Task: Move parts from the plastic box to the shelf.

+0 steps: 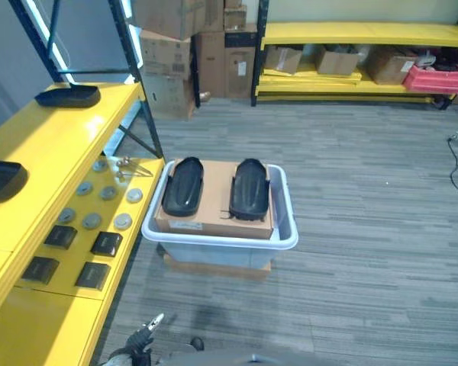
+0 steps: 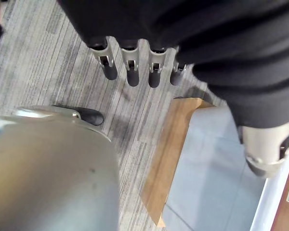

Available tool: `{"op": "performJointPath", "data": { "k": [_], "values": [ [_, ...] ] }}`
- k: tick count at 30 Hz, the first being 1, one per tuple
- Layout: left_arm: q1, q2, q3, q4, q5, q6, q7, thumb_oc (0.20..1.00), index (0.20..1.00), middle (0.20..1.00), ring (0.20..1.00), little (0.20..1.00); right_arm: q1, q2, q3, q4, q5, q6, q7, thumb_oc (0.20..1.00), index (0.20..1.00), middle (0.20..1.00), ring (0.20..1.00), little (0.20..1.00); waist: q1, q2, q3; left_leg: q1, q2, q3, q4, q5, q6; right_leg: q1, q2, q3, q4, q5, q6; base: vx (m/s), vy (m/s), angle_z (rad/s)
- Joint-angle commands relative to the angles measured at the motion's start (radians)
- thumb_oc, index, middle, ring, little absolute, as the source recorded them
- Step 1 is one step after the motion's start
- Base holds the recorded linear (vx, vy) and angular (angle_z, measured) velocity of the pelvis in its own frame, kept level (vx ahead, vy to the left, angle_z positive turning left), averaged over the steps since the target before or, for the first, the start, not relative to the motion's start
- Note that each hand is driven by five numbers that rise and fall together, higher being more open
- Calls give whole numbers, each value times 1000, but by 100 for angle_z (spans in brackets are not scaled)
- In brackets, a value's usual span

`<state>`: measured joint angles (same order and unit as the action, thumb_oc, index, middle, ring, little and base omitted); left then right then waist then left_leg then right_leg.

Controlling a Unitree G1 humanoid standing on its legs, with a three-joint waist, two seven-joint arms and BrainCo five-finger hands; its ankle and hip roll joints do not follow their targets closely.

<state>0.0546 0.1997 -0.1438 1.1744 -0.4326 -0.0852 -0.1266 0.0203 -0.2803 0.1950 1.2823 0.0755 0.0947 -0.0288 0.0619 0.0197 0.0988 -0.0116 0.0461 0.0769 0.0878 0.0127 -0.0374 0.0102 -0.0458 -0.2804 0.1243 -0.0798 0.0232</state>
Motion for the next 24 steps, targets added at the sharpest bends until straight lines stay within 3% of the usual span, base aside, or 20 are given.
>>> {"op": "performJointPath", "data": {
  "k": [1,2,4,5,7,8,9,10,14,16,18,19,20,21,22,23,24],
  "values": [
    [-44,3,69,20,-57,-26,31,1000,1000,1000,1000,1000,-13,-6,14,23,9,16,4,1000,1000,1000,1000,1000,17,-60,61,-106,16,-22,273,-2,-19,73,-42,57,-124,109,67,2,-138,30],
    [-40,1,90,19,-50,-25,26,1000,1000,1000,1000,1000,-10,-16,9,24,10,19,4,1000,1000,1000,1000,1000,19,-60,81,-178,11,-57,394,44,-25,78,-30,73,-118,109,52,35,-93,30],
    [-39,2,104,17,-29,-27,10,1000,1000,1000,1000,1000,-3,-24,0,27,4,23,3,1000,1000,1000,1000,1000,23,-54,100,-224,-1,-63,421,75,-28,87,-18,83,-114,108,46,89,-24,5],
    [-42,2,105,19,-23,-29,8,1000,1000,1000,1000,1000,-1,-32,-6,40,2,19,5,1000,1000,1000,1000,1000,28,-37,109,-228,-2,-37,308,100,-35,97,-5,79,-113,99,50,170,63,1],
    [-40,1,102,17,-34,-26,18,1000,1000,1000,1000,1000,0,-35,-15,51,-8,11,3,1000,1000,1000,1000,1000,33,-25,111,-218,-5,-9,204,112,-34,107,-3,71,-112,93,56,204,104,21],
    [-38,1,102,15,-35,-23,27,1000,1000,1000,1000,1000,3,-36,-21,53,-14,7,-1,1000,1000,1000,1000,1000,36,-13,110,-219,-1,3,127,152,-40,115,3,65,-113,90,58,322,169,14],
    [-39,4,105,29,-22,-20,34,1000,1000,1000,1000,1000,13,-40,-28,49,-17,0,-8,1000,1000,1000,1000,1000,42,1,108,-248,11,8,61,228,-55,135,13,59,-110,80,55,410,225,14],
    [-41,4,119,50,-19,-33,39,1000,1000,1000,1000,1000,3,-39,-24,51,-7,-6,-14,1000,1000,1000,1000,1000,53,-11,93,-231,-1,26,26,168,-36,141,-7,49,-97,64,64,327,178,15],
    [-36,5,125,52,-27,-57,29,1000,1000,1000,1000,1000,-8,-28,-21,58,3,-13,-20,1000,1000,1000,1000,1000,69,-24,82,-208,-17,22,31,111,-9,150,-34,47,-83,49,79,190,90,-44],
    [-41,15,114,30,-11,-59,18,1000,1000,1000,1000,1000,-4,-13,-39,71,16,-62,-14,1000,1000,1000,1000,1000,89,-26,69,-173,-36,5,37,57,12,178,-69,22,-54,15,93,278,122,-61],
    [-54,28,85,19,19,-46,14,1000,1000,1000,1000,1000,-13,3,-49,73,79,-92,-32,1000,1000,1000,1000,1000,99,-23,42,-144,-73,-33,5,47,48,177,-91,35,10,-4,110,310,219,-6],
    [-53,35,68,6,26,-46,9,1000,1000,1000,1000,1000,-23,4,-66,59,91,-101,-37,1000,1000,1000,1000,1000,85,-9,42,-113,-99,-46,-20,37,86,70,-135,73,213,77,147,297,355,6],
    [-51,38,46,4,-4,-53,12,1000,1000,1000,1000,1000,-30,-4,-76,48,86,-112,-34,1000,1000,1000,1000,1000,61,23,54,-70,-100,-62,-50,33,106,-44,-145,116,384,129,143,148,269,-10],
    [-54,41,33,-2,-21,-53,22,1000,1000,1000,1000,1000,-36,-5,-73,34,92,-111,-36,1000,1000,1000,1000,1000,50,35,64,-51,-101,-65,-58,32,108,-110,-150,120,399,153,136,91,13,11],
    [-65,55,26,-24,-48,-35,24,1000,1000,1000,1000,1000,-45,-3,-61,4,110,-104,-37,1000,1000,1000,1000,1000,43,34,80,-34,-109,-69,-61,22,98,-155,-157,98,280,159,128,70,-272,23],
    [-66,71,40,-30,-43,-32,24,1000,1000,1000,1000,1000,-47,9,-59,-14,104,-113,-37,1000,1000,1000,1000,1000,37,17,99,-26,-110,-77,-39,-10,96,-178,-165,114,187,223,145,51,-328,38],
    [-65,73,42,-31,-46,-34,26,1000,1000,1000,1000,1000,-49,10,-59,-17,102,-112,-35,1000,1000,1000,1000,1000,38,18,100,-26,-103,-74,-40,-7,93,-178,-163,116,187,218,143,52,-343,48]
  ]
}}
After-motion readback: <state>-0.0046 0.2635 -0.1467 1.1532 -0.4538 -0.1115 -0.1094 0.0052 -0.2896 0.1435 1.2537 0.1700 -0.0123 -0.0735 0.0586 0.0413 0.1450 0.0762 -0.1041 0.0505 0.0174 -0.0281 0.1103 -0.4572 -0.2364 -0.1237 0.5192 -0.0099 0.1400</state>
